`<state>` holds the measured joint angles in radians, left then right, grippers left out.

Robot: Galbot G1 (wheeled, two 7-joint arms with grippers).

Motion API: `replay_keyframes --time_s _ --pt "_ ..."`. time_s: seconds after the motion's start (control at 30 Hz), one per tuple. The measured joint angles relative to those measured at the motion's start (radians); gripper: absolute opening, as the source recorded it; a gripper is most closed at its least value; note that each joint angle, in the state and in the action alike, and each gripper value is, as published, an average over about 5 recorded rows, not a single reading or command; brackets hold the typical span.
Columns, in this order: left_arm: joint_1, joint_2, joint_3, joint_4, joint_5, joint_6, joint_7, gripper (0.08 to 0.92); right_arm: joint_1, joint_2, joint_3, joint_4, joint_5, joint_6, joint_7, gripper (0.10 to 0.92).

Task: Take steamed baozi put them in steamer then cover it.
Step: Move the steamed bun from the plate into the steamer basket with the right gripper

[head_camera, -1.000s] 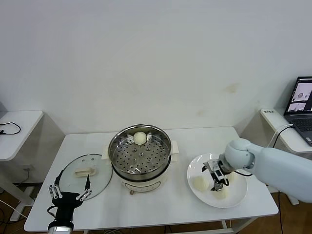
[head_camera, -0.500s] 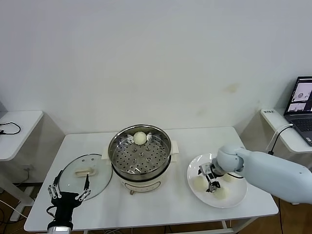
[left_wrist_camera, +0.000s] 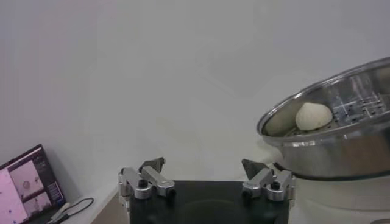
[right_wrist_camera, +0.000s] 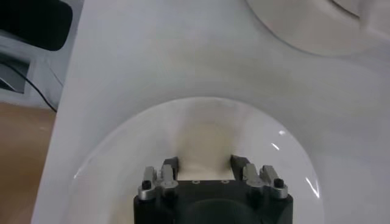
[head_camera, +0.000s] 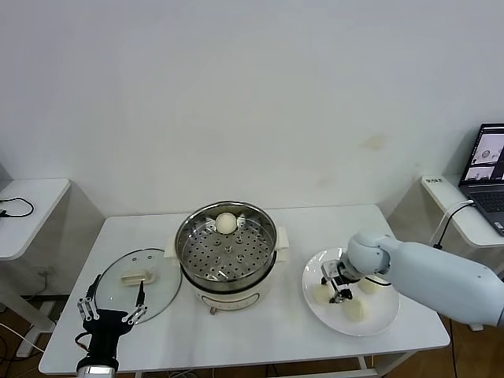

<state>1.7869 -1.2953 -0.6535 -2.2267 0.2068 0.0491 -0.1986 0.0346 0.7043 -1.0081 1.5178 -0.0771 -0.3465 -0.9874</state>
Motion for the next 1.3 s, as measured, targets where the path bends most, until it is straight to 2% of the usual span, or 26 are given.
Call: replay_keyframes --time_s 0.33,0.6,0.9,1.3 --pt "-0.004 0.01 0.003 -0.01 -0.001 0.001 0.0 0.823 0.187 -0.016 -0.054 0.033 0.094 -0.016 -0.05 0.546" --pt "-0.007 0.015 0.004 -0.016 -0.008 0.002 0.001 0.823 0.425 0.038 -0.117 0.033 0.22 -0.049 -0.054 0.551" --pt "-0.007 0.019 -0.007 -0.015 -0.017 0.003 0.002 0.823 0.6 0.183 -0.176 0.004 0.372 -0.119 -0.012 0.558" --pt "-0.011 0.021 -0.033 -0.013 -0.027 0.005 0.005 0.823 0.594 0.441 -0.193 -0.095 0.505 -0.216 0.077 0.56"
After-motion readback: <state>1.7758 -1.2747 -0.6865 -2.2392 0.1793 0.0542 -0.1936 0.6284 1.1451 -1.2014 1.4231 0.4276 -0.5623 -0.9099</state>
